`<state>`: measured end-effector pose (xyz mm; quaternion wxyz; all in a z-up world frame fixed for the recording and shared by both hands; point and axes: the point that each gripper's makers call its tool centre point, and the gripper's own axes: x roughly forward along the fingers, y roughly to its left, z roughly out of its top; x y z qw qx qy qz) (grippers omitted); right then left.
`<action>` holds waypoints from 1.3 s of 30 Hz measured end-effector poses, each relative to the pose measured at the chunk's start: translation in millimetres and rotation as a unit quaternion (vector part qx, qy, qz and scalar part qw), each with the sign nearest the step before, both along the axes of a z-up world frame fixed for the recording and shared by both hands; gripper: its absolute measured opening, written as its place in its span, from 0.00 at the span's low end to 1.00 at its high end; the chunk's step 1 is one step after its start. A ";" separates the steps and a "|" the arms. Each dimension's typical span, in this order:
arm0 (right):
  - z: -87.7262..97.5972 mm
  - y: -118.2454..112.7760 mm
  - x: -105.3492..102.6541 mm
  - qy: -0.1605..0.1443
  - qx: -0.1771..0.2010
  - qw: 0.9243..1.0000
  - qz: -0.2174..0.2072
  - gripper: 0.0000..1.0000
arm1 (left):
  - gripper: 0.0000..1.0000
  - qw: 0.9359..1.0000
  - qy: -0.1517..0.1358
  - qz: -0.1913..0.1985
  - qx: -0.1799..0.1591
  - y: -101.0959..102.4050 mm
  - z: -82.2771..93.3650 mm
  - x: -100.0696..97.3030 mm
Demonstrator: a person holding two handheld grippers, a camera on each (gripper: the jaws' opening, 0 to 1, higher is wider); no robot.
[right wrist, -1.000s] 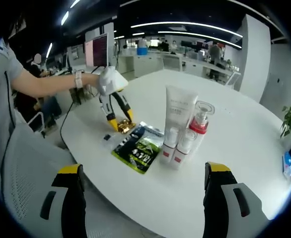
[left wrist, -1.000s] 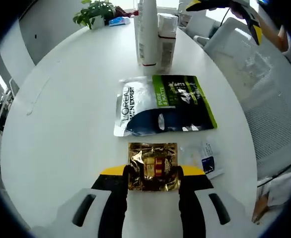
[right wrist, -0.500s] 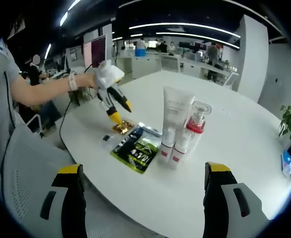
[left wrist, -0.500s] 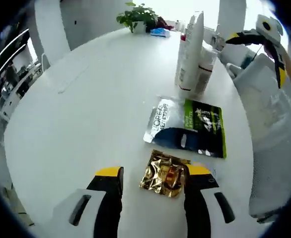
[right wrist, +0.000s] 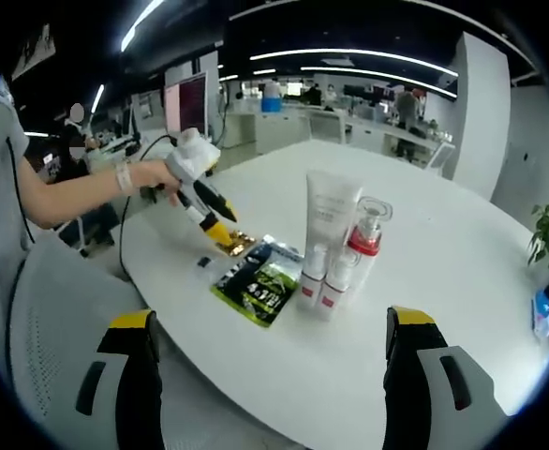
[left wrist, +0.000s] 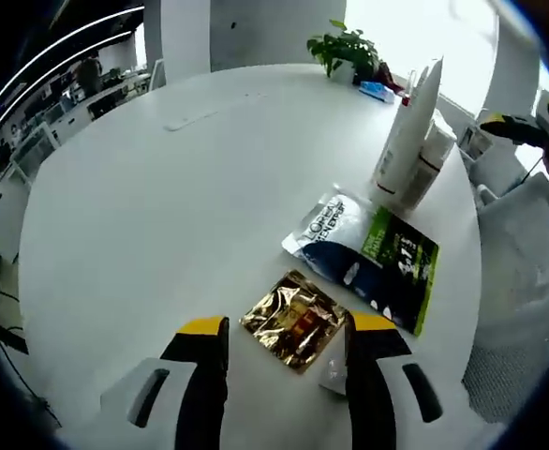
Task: Arrange the skincare products in the storage area until every visible bottle or jar stands upright without overlapping.
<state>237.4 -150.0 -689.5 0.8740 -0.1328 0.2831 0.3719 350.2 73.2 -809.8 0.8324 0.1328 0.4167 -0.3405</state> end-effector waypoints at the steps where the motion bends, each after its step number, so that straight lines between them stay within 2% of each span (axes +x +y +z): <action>1: 0.9 -0.7 -0.5 0.000 0.000 1.000 0.006 1.00 | 0.46 1.000 -0.006 0.006 0.004 0.9 0.5 0.5; 3: 3.1 -6.3 0.3 0.002 0.001 1.000 0.012 1.00 | 0.42 1.000 -0.016 0.016 0.013 1.5 0.2 -1.9; 7: 3.4 -15.8 1.4 0.004 0.001 1.000 0.023 1.00 | 0.50 0.999 -0.002 0.040 -0.003 -2.6 -1.9 -14.9; 11: 0.1 -19.6 0.0 0.008 0.000 0.999 0.038 1.00 | 0.49 0.996 0.007 0.083 -0.023 -4.0 -2.6 -17.5; 15: -1.3 -22.4 -0.5 0.009 0.004 0.999 0.050 1.00 | 0.50 0.995 0.015 0.094 -0.019 -6.5 -6.4 -23.2; 18: -1.0 -28.7 1.4 0.006 0.010 0.999 0.053 1.00 | 0.49 0.992 0.023 0.119 -0.029 -7.2 -11.5 -15.7; 23: -3.7 -34.5 5.5 0.006 0.013 0.998 0.057 1.00 | 0.49 0.991 0.020 0.129 -0.023 -4.9 -11.4 -3.8; 26: -6.6 -36.1 8.4 0.008 0.014 0.998 0.061 1.00 | 0.50 0.990 0.023 0.137 -0.023 -7.9 -12.8 -3.2; 28: -8.0 -35.9 10.6 0.008 0.017 0.998 0.063 1.00 | 0.50 0.990 0.021 0.142 -0.017 -7.6 -14.9 2.8; 32: -9.1 -35.1 13.0 0.008 0.021 0.997 0.067 1.00 | 0.50 0.989 0.020 0.144 -0.004 -8.8 -16.4 4.7; 36: -10.5 -36.3 14.2 0.008 0.026 0.997 0.069 1.00 | 0.52 0.987 0.023 0.157 -0.006 -10.0 -16.8 3.8; 39: -11.9 -37.7 13.9 0.010 0.024 0.997 0.072 1.00 | 0.50 0.986 0.015 0.165 0.008 -7.2 -19.4 7.5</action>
